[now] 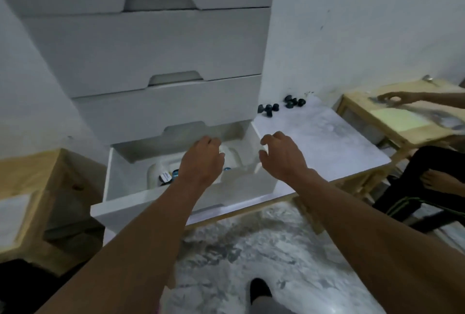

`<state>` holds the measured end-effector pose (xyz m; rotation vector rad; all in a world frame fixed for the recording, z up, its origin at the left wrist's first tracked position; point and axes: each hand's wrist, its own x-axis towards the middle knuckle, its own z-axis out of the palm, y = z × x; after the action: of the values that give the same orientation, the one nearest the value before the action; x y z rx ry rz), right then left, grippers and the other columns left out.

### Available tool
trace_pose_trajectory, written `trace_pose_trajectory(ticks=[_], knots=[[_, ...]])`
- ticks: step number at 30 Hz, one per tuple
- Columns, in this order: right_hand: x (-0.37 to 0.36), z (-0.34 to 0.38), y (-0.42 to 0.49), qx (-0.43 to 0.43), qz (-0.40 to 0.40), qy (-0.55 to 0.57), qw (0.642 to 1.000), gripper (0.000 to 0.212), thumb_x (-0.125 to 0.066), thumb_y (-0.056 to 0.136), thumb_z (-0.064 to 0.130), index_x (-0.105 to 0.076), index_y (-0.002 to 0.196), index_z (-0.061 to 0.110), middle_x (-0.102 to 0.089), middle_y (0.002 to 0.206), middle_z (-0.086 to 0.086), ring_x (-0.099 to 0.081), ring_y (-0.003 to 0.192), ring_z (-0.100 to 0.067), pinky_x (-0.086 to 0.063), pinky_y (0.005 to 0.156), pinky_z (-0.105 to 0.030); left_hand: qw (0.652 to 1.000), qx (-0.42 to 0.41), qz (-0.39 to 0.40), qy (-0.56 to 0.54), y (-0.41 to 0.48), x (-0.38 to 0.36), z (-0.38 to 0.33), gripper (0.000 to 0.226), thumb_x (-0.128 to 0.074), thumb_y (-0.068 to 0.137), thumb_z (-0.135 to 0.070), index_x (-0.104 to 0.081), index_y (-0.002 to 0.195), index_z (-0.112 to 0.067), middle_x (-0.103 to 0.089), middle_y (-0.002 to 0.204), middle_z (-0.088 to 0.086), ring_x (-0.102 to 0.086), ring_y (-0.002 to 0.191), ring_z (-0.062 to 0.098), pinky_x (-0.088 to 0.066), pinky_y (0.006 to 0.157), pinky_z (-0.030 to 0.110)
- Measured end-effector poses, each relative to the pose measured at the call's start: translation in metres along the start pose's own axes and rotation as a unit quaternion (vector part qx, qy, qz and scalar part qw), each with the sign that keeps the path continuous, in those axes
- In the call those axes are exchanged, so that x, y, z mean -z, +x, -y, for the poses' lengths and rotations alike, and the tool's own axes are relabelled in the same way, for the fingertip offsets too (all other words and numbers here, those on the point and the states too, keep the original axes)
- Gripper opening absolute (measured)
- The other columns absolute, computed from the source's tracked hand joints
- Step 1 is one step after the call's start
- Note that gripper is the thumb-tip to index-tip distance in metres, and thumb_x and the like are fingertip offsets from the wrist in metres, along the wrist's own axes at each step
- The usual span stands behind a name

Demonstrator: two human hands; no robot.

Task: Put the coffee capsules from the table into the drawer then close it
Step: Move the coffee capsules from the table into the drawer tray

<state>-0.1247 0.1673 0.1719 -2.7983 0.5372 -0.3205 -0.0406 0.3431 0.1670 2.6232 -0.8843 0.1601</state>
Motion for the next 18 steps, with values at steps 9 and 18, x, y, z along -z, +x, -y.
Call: trace_pose_trajectory(ticks=[9, 18], knots=[[0.029, -0.109, 0.018, -0.047, -0.011, 0.008, 0.999, 0.031, -0.051, 0.093, 0.022, -0.056, 0.121, 0.012, -0.055, 0.119, -0.011, -0.056, 0.102, -0.031, -0.048, 0.084, -0.038, 0.996, -0.089, 0.007, -0.016, 0.065, -0.043, -0.11, 0.027, -0.049, 0.093, -0.024, -0.055, 0.116, -0.01, -0.057, 0.117, 0.01, -0.055, 0.107, 0.029, -0.048, 0.088, 0.042], [0.04, -0.243, 0.104, 0.018, 0.056, 0.003, 0.998, 0.031, -0.05, 0.093, 0.019, -0.055, 0.122, 0.011, -0.054, 0.12, -0.01, -0.059, 0.099, -0.029, -0.046, 0.084, -0.036, 1.0, 0.004, 0.024, -0.016, 0.16, -0.118, -0.195, 0.027, -0.046, 0.096, -0.022, -0.054, 0.117, -0.009, -0.055, 0.116, 0.009, -0.057, 0.101, 0.029, -0.045, 0.084, 0.038]])
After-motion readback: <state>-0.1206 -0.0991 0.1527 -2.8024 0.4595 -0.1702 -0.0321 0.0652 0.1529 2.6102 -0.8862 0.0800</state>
